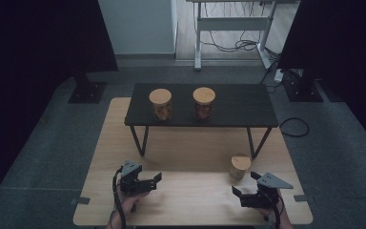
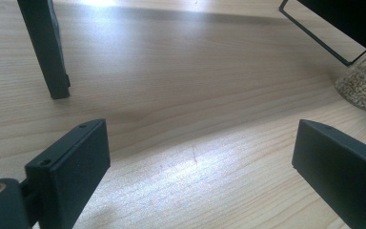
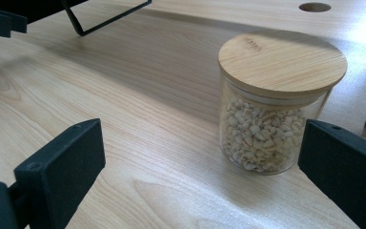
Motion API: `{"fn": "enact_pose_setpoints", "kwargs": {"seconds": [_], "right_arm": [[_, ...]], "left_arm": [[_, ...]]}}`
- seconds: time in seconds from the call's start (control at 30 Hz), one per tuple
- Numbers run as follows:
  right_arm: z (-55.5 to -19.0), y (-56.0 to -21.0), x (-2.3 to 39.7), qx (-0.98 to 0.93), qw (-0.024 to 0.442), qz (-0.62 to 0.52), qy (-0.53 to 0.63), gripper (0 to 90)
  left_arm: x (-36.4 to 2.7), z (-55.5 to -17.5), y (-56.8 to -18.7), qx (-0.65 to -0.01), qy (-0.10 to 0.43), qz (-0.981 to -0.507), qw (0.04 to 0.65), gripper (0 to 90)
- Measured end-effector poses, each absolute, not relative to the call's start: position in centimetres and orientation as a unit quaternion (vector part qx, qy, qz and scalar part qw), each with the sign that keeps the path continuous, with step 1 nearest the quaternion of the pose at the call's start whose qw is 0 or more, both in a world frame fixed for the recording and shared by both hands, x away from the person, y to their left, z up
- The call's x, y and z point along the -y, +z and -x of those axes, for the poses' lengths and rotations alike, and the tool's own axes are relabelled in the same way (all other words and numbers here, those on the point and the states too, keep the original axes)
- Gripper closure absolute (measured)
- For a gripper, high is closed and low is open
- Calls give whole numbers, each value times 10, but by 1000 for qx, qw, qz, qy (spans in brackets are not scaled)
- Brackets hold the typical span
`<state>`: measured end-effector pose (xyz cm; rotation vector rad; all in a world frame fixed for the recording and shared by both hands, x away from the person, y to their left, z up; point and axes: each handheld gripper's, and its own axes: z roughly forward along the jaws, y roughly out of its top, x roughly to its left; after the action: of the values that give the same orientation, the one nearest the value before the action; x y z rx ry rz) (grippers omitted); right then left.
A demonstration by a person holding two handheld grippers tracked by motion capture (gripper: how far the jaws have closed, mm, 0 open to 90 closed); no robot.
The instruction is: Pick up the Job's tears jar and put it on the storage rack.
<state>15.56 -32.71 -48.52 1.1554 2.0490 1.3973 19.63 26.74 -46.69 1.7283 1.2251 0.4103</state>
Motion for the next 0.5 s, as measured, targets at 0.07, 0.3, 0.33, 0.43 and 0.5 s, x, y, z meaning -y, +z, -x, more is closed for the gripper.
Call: {"fn": "enact_pose_setpoints", "kwargs": {"seconds": [0.07, 0.3, 0.33, 0.43, 0.5], "right_arm": [[-158, -485, 328, -734, 203, -415, 498, 13], [-166, -485, 329, -735, 209, -422, 488, 13], [-170, -485, 330, -736, 210, -424, 484, 13], [-172, -486, 329, -736, 211, -427, 481, 13], [-175, -487, 329, -737, 212, -428, 477, 13]], "left_arm": [[-267, -197, -467, -501, 167, -707, 471, 50], [-266, -198, -468, -501, 166, -709, 468, 50], [-265, -198, -468, -501, 166, -709, 468, 49], [-265, -198, -468, -501, 166, -709, 468, 49], [-265, -198, -468, -502, 166, -709, 467, 50]]}}
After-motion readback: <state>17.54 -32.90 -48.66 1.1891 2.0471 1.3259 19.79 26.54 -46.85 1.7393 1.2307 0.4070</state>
